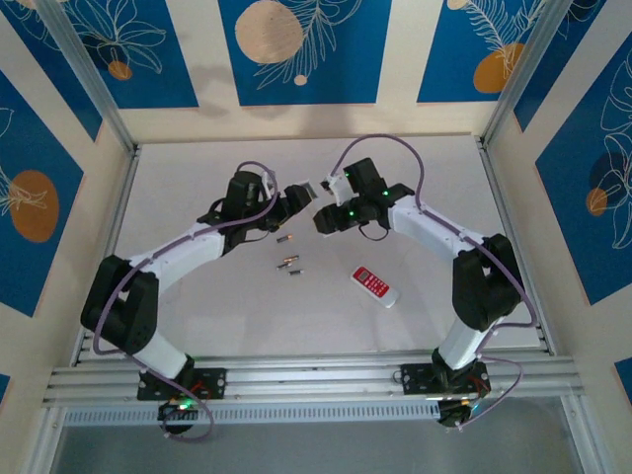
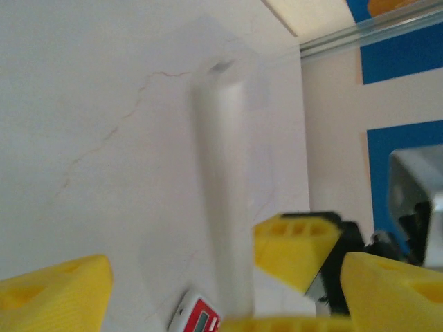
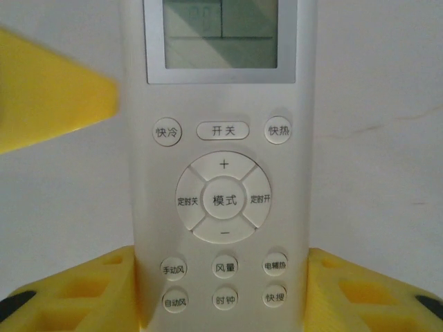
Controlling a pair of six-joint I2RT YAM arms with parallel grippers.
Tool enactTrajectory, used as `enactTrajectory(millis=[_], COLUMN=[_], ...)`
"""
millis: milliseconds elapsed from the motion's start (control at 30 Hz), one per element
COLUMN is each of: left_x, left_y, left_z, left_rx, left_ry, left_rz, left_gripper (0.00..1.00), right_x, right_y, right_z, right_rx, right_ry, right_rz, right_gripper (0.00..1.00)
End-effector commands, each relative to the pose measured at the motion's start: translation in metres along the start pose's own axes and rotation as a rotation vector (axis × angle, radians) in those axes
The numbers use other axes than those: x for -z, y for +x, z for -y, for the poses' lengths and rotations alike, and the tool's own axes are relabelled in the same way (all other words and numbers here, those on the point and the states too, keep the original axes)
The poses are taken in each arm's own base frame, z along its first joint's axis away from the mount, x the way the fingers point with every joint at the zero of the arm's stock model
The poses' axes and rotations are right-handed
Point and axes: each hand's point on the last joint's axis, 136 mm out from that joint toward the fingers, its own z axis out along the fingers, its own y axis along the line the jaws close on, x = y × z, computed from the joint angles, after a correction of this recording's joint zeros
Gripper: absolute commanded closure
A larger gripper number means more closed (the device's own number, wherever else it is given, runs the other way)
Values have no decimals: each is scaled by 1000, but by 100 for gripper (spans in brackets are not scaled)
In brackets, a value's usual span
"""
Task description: Load the batteries into the remote control
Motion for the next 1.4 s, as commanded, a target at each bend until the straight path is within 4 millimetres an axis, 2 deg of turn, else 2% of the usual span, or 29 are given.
enactTrajectory(millis=[0, 67, 133, 200, 233, 300, 367, 433, 500, 633, 767, 1033, 1100, 1233, 1300, 1367], left_x=[-4, -5, -4, -2, 1, 8, 19, 33, 48, 65, 67, 67, 69, 74, 75, 75], left_y=[-9, -8, -6, -5, -5, -5, -8, -7, -6, -8, -8, -7, -8, -11, -11, -11], left_z=[19, 15, 10, 5, 2, 0, -7, -28, -41, -43, -37, -28, -30, -34, -33, -31], left_rx=[28, 41, 55, 76, 89, 125, 202, 332, 389, 404, 420, 432, 429, 418, 417, 416], left_ry=[86, 79, 64, 36, 18, 2, -41, -168, -269, -333, -311, -280, -290, -314, -311, -305], left_rz=[3, 0, 3, 7, 14, 31, 77, 123, 157, 193, 188, 181, 192, 217, 217, 215], left_gripper=[30, 48, 71, 85, 87, 87, 84, 84, 84, 85, 85, 83, 83, 83, 83, 83], right_x=[8, 7, 7, 11, 15, 25, 36, 42, 46, 54, 42, 0, -6, -14, -19, -23], right_y=[-4, -4, -5, -9, -11, -17, -21, -19, -19, -19, -23, -35, -33, -19, -15, -21], right_z=[-35, -42, -46, -47, -47, -46, -43, -50, -61, -76, -78, -85, -91, -107, -107, -96], right_rx=[61, 82, 89, 91, 96, 120, 169, 318, 489, 687, 727, 803, 819, 846, 843, 827], right_ry=[-118, -133, -132, -122, -112, -76, -18, 51, 137, 206, 228, 255, 233, 134, 129, 201], right_rz=[29, 32, 36, 62, 88, 162, 268, 380, 500, 673, 642, 588, 577, 525, 502, 499], right_gripper=[56, 56, 55, 52, 47, 31, 23, 22, 23, 31, 36, 49, 45, 26, 26, 34])
